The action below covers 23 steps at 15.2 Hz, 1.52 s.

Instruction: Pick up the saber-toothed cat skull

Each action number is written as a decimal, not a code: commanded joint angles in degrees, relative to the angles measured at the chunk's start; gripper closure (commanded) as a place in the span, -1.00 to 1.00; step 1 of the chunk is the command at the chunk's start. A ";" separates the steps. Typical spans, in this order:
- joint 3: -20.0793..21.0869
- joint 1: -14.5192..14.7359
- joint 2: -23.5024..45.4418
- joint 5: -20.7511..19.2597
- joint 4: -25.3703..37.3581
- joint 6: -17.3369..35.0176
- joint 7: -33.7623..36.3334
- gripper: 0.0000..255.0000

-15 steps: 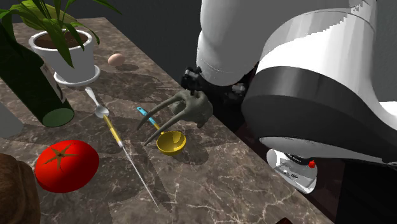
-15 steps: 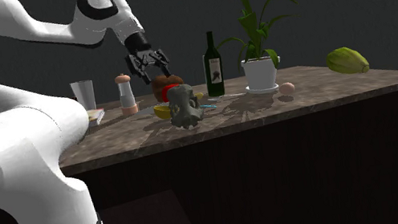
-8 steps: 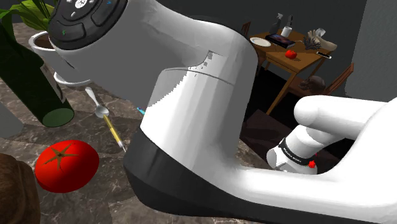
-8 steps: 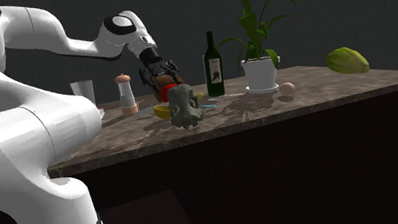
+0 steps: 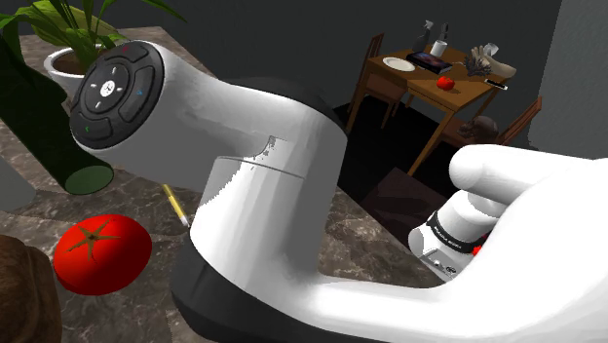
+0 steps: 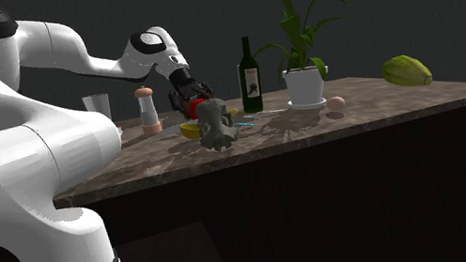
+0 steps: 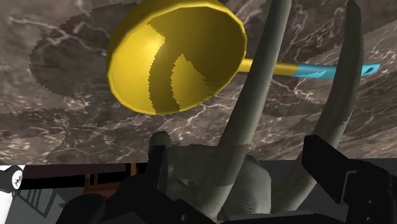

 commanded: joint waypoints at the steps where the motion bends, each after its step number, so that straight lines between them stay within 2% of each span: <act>1: 0.49 0.12 -0.31 0.43 -0.71 0.74 0.19 -1.00; 2: 0.49 0.12 -0.31 0.43 -0.71 0.74 0.19 -1.00; 3: 0.41 0.25 -0.29 0.41 -0.84 0.76 0.16 1.00; 12: 0.49 0.12 -0.31 0.43 -0.71 0.74 0.19 1.00; 23: -3.58 -0.05 2.03 -2.82 4.38 -5.02 -1.16 1.00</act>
